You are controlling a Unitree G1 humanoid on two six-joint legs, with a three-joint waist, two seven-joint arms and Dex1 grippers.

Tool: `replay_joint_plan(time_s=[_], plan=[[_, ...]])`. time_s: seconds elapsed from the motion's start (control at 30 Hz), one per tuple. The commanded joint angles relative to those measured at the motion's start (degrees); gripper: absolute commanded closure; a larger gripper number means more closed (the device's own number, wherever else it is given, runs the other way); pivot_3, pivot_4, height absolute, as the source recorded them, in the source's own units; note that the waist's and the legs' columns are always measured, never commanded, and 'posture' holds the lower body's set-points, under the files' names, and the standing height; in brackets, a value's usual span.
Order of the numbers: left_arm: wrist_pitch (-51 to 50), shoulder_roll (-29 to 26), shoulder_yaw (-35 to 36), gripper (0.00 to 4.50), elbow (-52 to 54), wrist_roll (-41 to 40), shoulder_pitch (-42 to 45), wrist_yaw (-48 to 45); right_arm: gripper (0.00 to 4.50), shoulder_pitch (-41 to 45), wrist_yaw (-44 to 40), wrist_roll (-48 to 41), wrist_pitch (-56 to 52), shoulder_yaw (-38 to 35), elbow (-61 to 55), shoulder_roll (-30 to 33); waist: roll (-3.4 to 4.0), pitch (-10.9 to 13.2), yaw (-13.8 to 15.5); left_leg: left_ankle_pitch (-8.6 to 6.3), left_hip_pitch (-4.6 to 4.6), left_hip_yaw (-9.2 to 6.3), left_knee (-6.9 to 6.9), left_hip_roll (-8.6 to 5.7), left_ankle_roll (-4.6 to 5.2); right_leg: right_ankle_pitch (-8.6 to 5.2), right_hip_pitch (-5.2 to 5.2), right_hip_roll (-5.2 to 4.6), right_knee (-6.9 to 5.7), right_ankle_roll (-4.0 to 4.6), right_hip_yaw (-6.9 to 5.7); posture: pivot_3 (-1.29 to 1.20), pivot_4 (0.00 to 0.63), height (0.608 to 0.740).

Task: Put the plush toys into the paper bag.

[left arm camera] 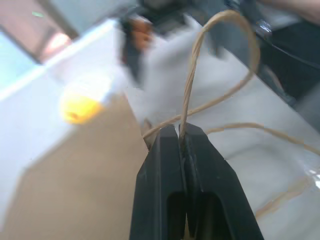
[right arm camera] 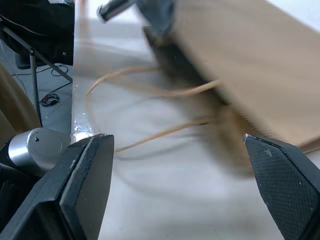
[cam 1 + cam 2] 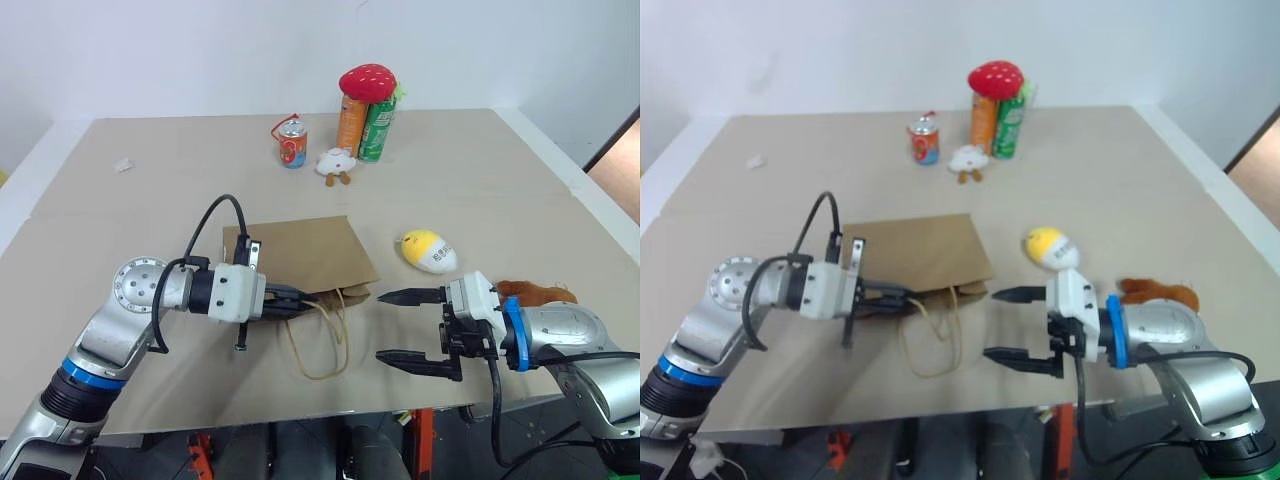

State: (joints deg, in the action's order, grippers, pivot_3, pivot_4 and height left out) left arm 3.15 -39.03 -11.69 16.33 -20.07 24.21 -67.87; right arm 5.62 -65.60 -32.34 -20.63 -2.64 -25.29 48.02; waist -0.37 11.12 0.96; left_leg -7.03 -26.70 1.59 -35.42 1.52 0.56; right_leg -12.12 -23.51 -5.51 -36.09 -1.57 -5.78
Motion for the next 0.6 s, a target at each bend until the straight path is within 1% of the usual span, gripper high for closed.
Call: replay_joint_plan(time_s=[0.03, 0.1, 0.13, 0.17, 0.2, 0.23, 0.27, 0.33, 0.37, 0.43, 0.6], plan=[[-9.20, 2.53, 3.00, 4.41, 2.86, -6.81, 2.17, 4.78, 0.00, 2.48, 1.29, -1.08, 0.17, -1.77, 0.50, -1.02, 0.00, 0.00, 0.00, 0.00, 0.01, 0.01, 0.00, 0.00, 0.00, 0.00, 0.00, 0.02, 0.00, 0.00, 0.05, 0.00, 0.150, 0.740], [-11.27, 3.29, 3.58, 4.50, 3.35, -8.44, 2.02, 6.11, 0.53, 3.55, 2.21, -1.42, -0.32, -1.35, 0.85, -1.94, 0.00, 0.00, -0.01, 0.00, 0.03, 0.04, 0.00, 0.01, 0.00, 0.00, 0.00, 0.05, 0.00, 0.00, 0.10, 0.00, 0.150, 0.740], [-11.88, 3.60, 3.90, 4.50, 3.37, -8.89, 1.84, 6.63, 0.68, 4.05, 2.84, -1.49, -0.59, -1.14, 0.96, -2.41, 0.00, 0.00, -0.01, 0.00, 0.03, 0.04, 0.00, 0.01, 0.00, 0.01, 0.00, 0.08, 0.00, 0.00, 0.13, 0.00, 0.150, 0.740], [-12.60, 4.00, 4.29, 4.50, 3.35, -9.41, 1.62, 7.30, 1.40, 4.58, 3.42, -1.70, -1.10, -0.82, 1.05, -2.85, -0.01, 0.00, -0.01, 0.00, 0.03, 0.04, 0.00, 0.02, 0.00, 0.03, -0.01, 0.12, 0.00, 0.00, 0.18, 0.00, 0.150, 0.740], [-14.31, 4.68, 4.92, 4.50, 3.48, -10.84, 1.27, 8.38, 1.52, 5.50, 4.31, -1.68, -1.66, -0.12, 1.18, -3.69, 0.00, 0.00, -0.01, 0.00, 0.03, 0.04, 0.00, 0.03, 0.00, 0.06, -0.02, 0.16, -0.01, 0.01, 0.21, 0.00, 0.150, 0.740], [-15.90, 5.16, 5.39, 4.50, 3.65, -12.12, 1.04, 9.32, 2.25, 6.18, 5.03, -1.65, -2.14, 0.42, 1.28, -4.43, 0.00, 0.00, 0.00, 0.00, 0.05, 0.04, -0.01, 0.05, 0.00, 0.08, -0.01, 0.22, -0.01, 0.01, 0.24, 0.00, 0.150, 0.740], [-17.65, 5.53, 5.88, 4.50, 3.89, -13.59, 1.00, 10.13, 2.74, 6.81, 5.62, -1.44, -2.47, 0.99, 1.40, -5.12, 0.00, 0.00, -0.01, 0.00, 0.06, 0.03, 0.00, 0.05, 0.00, 0.09, 0.00, 0.23, -0.02, 0.02, 0.25, 0.00, 0.150, 0.740], [-20.12, 5.88, 6.69, 4.50, 4.42, -15.81, 0.90, 10.80, 3.24, 7.92, 6.59, -0.64, -2.82, 2.18, 1.74, -6.42, 0.00, 0.00, -0.01, 0.00, 0.06, 0.04, -0.01, 0.04, 0.00, 0.10, 0.00, 0.23, -0.03, 0.04, 0.27, 0.00, 0.150, 0.740], [-20.70, 5.84, 6.90, 4.50, 4.64, -16.29, 0.72, 10.88, 3.80, 8.76, 7.44, -0.17, -3.13, 3.04, 2.10, -7.43, -0.01, 0.00, -0.02, 0.00, 0.07, 0.05, -0.01, 0.04, 0.00, 0.10, 0.00, 0.23, -0.03, 0.04, 0.28, 0.00, 0.150, 0.740], [-21.18, 5.80, 6.95, 4.50, 4.99, -16.50, 0.44, 10.99, 4.45, 10.44, 8.95, 0.72, -3.55, 4.65, 2.76, -9.29, -0.01, 0.00, -0.02, 0.00, 0.07, 0.06, -0.01, 0.04, 0.00, 0.11, -0.01, 0.24, -0.04, 0.04, 0.30, 0.00, 0.150, 0.740], [-22.98, 5.90, 7.57, 4.50, 6.33, -17.16, -0.38, 11.50, 4.45, 16.15, 14.94, 3.42, -6.21, 9.61, 5.23, -15.89, -0.02, -0.01, -0.11, -0.01, 0.08, 0.13, -0.01, 0.05, -0.01, 0.20, -0.04, 0.24, -0.05, 0.16, 0.35, 0.00, 0.150, 0.740]])
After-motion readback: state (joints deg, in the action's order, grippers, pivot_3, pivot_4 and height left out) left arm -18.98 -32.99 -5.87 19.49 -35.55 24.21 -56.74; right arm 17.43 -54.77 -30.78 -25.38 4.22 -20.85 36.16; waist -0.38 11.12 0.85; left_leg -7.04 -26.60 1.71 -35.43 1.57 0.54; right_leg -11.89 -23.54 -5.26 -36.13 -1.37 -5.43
